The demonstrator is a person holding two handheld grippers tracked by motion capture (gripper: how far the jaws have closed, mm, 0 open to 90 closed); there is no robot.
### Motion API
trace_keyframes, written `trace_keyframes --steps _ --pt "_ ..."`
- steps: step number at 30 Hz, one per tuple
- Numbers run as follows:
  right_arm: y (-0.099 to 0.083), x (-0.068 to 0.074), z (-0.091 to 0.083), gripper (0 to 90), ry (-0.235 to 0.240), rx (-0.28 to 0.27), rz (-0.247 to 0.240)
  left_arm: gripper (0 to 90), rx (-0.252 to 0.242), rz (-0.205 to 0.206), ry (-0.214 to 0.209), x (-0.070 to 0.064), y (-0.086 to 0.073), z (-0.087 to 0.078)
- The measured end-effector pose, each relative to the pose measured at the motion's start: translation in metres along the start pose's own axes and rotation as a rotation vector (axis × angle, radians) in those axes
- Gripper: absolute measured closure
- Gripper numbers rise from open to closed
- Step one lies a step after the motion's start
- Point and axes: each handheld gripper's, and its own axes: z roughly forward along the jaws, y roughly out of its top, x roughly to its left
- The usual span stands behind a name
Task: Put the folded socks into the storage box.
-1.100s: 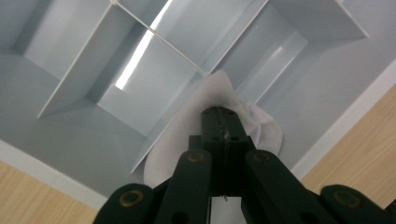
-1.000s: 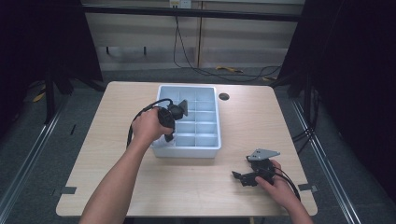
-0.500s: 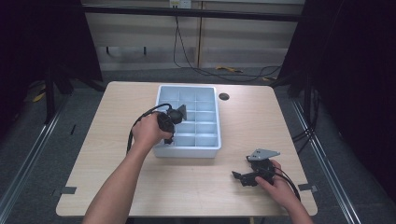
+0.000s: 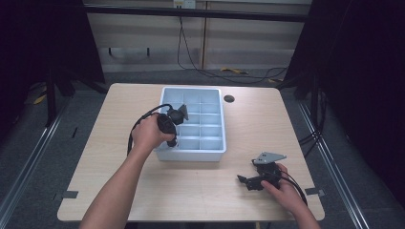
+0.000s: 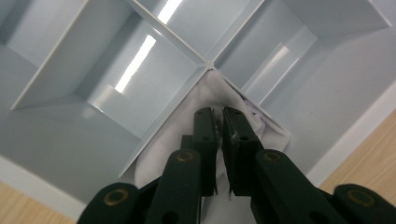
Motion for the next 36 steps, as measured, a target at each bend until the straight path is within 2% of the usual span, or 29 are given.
trace_keyframes --steps 1,2,7,8,16,21,23,24,28,31,32,36 --pt "0.000 0.000 0.000 11.3 0.000 0.000 0.000 82.1 -0.001 0.002 0.007 0.000 0.000 -0.002" --pt "0.000 0.000 0.000 11.3 0.000 0.000 0.000 77.6 -0.007 0.003 0.014 -0.001 0.001 -0.006" --pt "0.000 0.000 0.000 11.3 0.000 -0.001 -0.002 69.0 -0.024 -0.004 0.009 -0.003 0.003 -0.017" --pt "0.000 0.000 0.000 11.3 0.000 -0.002 -0.002 66.8 -0.046 -0.022 0.008 -0.005 0.003 -0.021" --pt "0.000 0.000 0.000 11.3 0.000 -0.002 -0.003 56.6 -0.070 -0.041 0.007 -0.005 0.002 -0.037" --pt "0.000 0.000 0.000 11.3 0.000 -0.001 -0.002 51.6 -0.076 -0.048 0.009 -0.005 -0.001 -0.043" --pt "0.000 0.000 0.000 11.3 0.000 -0.002 -0.002 47.8 -0.079 -0.043 0.004 -0.004 -0.002 -0.044" --pt "0.000 0.000 0.000 11.3 0.000 -0.002 -0.002 45.6 -0.081 -0.057 0.005 -0.005 -0.003 -0.046" --pt "0.000 0.000 0.000 11.3 0.000 -0.002 -0.002 39.0 -0.084 -0.060 -0.002 -0.005 -0.004 -0.046" --pt "0.000 0.000 0.000 11.3 0.000 -0.002 -0.001 36.6 -0.089 -0.055 0.000 -0.005 -0.004 -0.047" --pt "0.000 0.000 0.000 11.3 0.000 -0.001 -0.002 36.2 -0.093 -0.049 -0.015 -0.006 -0.004 -0.049" --pt "0.000 0.000 0.000 11.3 0.000 -0.001 -0.002 33.3 -0.101 -0.047 -0.022 -0.007 -0.006 -0.053"
